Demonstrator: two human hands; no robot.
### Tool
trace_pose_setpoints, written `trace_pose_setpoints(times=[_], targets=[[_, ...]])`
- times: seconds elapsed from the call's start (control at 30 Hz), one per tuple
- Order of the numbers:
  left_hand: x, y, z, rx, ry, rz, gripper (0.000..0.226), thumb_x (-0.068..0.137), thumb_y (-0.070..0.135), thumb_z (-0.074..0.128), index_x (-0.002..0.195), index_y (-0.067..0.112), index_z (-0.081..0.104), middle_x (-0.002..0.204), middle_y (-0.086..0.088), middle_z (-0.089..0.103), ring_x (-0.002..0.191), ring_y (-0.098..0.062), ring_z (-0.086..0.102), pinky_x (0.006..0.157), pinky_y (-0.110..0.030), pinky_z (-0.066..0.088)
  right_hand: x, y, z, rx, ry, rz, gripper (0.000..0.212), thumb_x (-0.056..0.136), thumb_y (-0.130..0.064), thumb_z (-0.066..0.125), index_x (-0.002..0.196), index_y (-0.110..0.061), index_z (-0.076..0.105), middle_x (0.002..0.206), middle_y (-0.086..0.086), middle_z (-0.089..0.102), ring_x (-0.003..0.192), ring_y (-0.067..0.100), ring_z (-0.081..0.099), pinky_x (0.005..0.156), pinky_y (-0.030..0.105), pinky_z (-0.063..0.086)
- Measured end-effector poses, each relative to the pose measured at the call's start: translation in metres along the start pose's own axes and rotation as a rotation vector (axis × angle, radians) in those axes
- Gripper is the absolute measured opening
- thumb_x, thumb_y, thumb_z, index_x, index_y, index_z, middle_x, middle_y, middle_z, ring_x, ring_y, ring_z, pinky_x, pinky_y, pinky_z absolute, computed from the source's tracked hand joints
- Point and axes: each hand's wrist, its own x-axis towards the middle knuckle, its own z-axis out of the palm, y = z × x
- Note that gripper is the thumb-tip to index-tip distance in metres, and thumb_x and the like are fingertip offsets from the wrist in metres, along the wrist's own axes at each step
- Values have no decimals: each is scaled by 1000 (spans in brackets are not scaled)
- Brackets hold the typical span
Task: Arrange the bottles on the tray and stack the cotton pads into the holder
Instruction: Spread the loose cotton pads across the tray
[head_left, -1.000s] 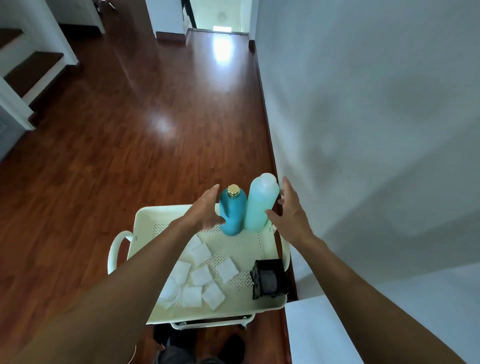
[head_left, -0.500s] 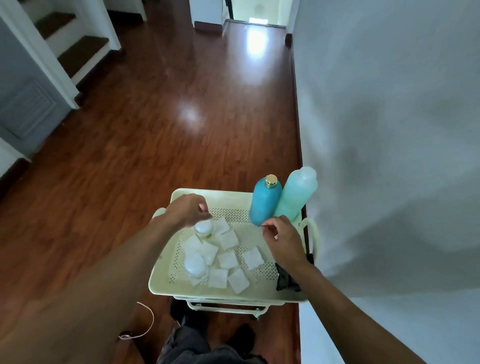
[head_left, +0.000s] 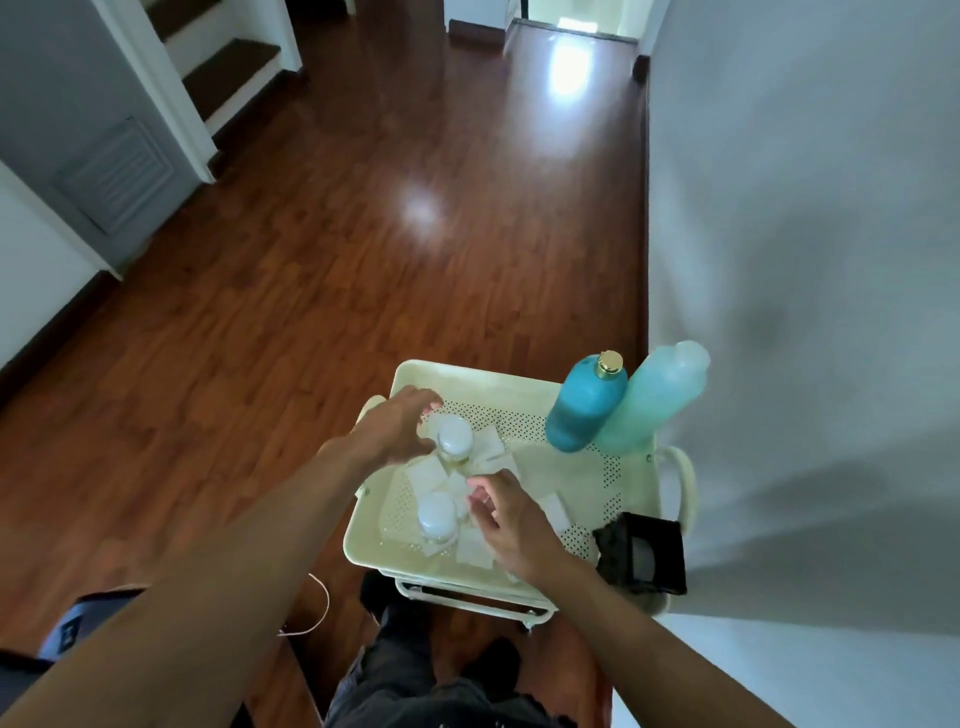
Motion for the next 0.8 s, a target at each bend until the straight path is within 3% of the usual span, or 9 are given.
trace_pose_setpoints(times=[0.2,0.4,0.53,0.8], targets=[[4,1,10,122,-23,81,76,87,22,74,152,32,36,146,5,46,109,-22,63,90,-40,51,-3,-20,33,-94,-19,-13,65,84,-59,67,134,-20,50,125,0,49,107,15,56,86,29,50],[11,4,16,133,-26,138,65,89,23,73,146,35,46,142,6,52,118,-19,59,75,-30,45,5,-24,48,-174,26,53,64,83,-48,73,134,-17,51,128,5,49,116,23,53,87,34,50],[14,4,20,99,-22,133,63,87,31,75,144,36,47,139,7,55,118,-20,58,82,-33,48,6,-23,47,-165,4,79,62,83,-49,72,133,-20,49,127,1,48,115,21,54,88,32,48],[18,0,21,79,-3,139,59,87,33,76,140,34,50,135,6,58,117,-20,59,78,-32,44,4,-4,11,-127,-29,127,59,81,-50,74,128,-20,54,121,-5,54,106,17,58,90,36,50]])
